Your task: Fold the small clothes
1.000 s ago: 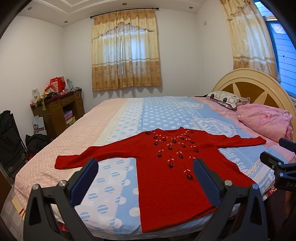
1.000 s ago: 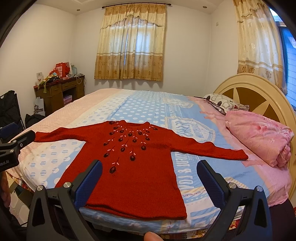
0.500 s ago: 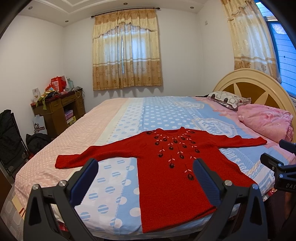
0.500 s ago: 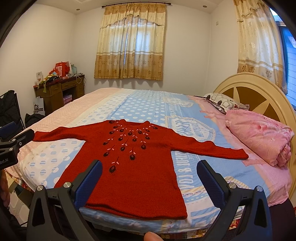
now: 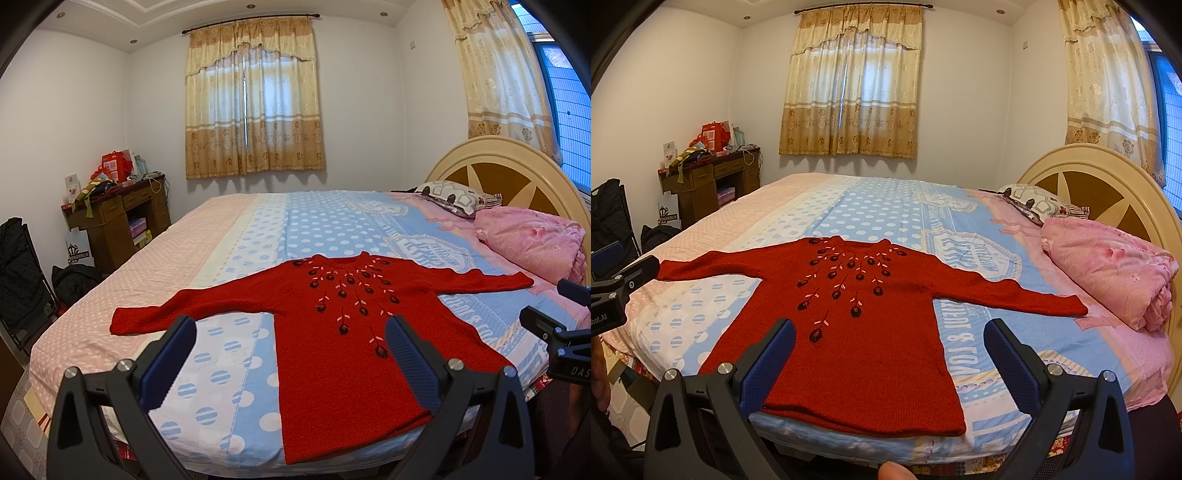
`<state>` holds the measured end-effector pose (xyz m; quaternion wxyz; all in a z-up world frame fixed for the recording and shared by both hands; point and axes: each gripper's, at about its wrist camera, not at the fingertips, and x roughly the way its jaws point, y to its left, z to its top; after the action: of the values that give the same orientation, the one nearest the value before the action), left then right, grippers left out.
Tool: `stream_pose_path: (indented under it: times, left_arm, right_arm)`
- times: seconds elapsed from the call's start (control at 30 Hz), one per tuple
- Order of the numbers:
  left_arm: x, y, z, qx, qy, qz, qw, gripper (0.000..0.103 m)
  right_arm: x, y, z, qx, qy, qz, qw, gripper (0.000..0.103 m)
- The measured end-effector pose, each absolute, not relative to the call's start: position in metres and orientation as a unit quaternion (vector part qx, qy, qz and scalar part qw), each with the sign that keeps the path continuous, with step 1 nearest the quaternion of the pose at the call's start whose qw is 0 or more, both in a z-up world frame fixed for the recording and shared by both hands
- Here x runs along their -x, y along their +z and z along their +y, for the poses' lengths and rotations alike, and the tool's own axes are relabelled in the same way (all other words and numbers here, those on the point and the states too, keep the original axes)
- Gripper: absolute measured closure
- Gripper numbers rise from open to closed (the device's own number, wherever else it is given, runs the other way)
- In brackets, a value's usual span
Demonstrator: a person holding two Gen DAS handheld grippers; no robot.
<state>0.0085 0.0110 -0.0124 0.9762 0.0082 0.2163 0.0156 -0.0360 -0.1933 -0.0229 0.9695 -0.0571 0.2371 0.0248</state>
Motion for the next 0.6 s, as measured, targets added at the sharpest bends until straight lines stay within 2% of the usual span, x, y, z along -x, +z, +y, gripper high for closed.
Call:
stream_pose_path:
  times: [0.6]
  left_arm:
    - [-0.0096,-0.0133,0.0116,-0.007,0.015,0.217,0.976,0.0]
  right_arm:
    - [0.0355,-0.0223,-0.1943,0.057,0.025,0.237,0.969,0.001]
